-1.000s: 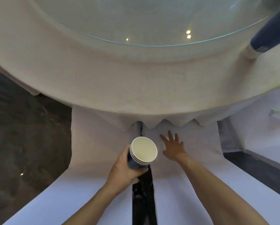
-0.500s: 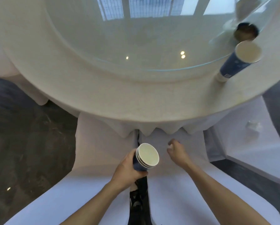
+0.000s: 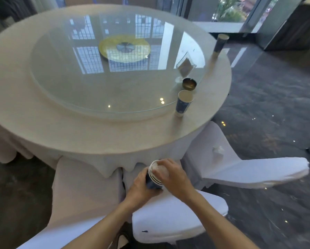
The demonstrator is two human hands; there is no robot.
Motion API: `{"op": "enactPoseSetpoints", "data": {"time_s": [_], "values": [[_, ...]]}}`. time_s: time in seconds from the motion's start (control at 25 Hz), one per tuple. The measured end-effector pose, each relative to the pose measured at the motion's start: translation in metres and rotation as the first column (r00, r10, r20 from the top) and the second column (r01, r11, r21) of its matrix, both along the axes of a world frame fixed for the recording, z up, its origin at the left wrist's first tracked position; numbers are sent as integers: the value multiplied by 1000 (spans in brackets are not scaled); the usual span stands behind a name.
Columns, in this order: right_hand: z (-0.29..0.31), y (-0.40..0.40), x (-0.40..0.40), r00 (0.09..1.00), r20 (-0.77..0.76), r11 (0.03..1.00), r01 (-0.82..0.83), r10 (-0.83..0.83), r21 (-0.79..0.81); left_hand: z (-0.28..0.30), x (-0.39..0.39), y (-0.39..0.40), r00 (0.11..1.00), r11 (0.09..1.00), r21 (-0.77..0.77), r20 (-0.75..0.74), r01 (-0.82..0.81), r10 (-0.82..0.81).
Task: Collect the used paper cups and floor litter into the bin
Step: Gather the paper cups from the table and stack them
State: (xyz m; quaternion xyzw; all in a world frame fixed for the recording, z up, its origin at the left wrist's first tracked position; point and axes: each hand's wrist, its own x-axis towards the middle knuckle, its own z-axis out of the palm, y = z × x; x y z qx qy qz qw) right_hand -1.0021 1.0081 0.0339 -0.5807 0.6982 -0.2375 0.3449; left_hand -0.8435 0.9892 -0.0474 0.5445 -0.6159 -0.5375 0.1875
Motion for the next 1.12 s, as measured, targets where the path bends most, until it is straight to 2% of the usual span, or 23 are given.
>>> {"op": "enactPoseSetpoints", "data": {"time_s": [0.08,0.16,0.24,0.36,0.68,0.84,1.12], "values": [[2,17,-24,997,-65,991,-44,36,-124,4,-18,11,1000,1000,-12,4,0,0],[2,33,-55,991,-98,981,-105,90,-161,9,-42,25,1000,1000,-19,16,3,-3],[6,47,-88,970,-133,976,-210,201,-58,17,-73,41,1000,1000,-21,17,-11,11],[17,71,-143,942,-60,942,-324,330,91,34,-135,68,998,998,-33,23,-62,63],[26,85,-254,963,52,959,-267,263,98,50,-240,96,992,988,-110,60,-106,113],[23,66,-284,960,62,957,-278,274,81,45,-271,76,991,988,-103,64,-113,120],[9,9,-348,967,29,949,-254,253,184,17,-342,9,990,989,-59,24,-138,140]]}}
